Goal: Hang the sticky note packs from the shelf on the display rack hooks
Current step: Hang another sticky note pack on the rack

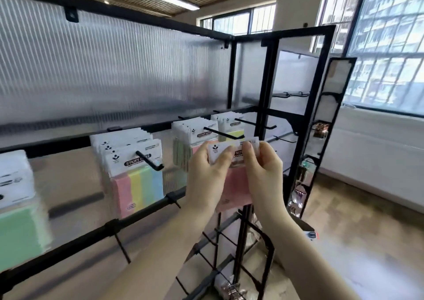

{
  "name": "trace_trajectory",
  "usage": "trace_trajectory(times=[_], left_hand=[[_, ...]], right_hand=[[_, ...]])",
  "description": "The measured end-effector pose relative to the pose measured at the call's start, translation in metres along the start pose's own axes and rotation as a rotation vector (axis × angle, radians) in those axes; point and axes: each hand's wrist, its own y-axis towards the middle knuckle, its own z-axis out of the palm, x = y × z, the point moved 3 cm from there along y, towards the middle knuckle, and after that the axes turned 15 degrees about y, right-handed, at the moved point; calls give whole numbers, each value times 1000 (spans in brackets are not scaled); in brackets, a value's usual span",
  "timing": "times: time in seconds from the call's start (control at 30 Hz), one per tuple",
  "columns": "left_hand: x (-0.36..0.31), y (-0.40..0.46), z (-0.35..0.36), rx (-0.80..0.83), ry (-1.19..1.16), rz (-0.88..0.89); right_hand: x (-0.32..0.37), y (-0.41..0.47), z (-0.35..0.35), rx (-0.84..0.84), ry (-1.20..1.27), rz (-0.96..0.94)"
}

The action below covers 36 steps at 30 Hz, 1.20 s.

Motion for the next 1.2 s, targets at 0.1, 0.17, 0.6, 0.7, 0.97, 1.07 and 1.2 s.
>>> trace_trajectory(times=[0.1,0.17,0.6,0.7,0.97,1.07,1.2], left_hand=[[2,15,9,4,0,6],[3,23,14,-24,10,30],[8,30,33,-249,206,159],[17,30,29,-419,280,122],[39,36,16,-631,439,95],[52,43,17,-632,478,14],[63,51,19,-656,505,-77]], right_hand=[[-9,14,-2,8,2,-9],[-15,22,-5,-11,-5,-38],[-57,61,-10,195,131,7],[-66,65,-2,281,160,56],[-100,75,16,369,103,161],[-113,79,22,375,52,231],[-122,86,24,424,56,294]])
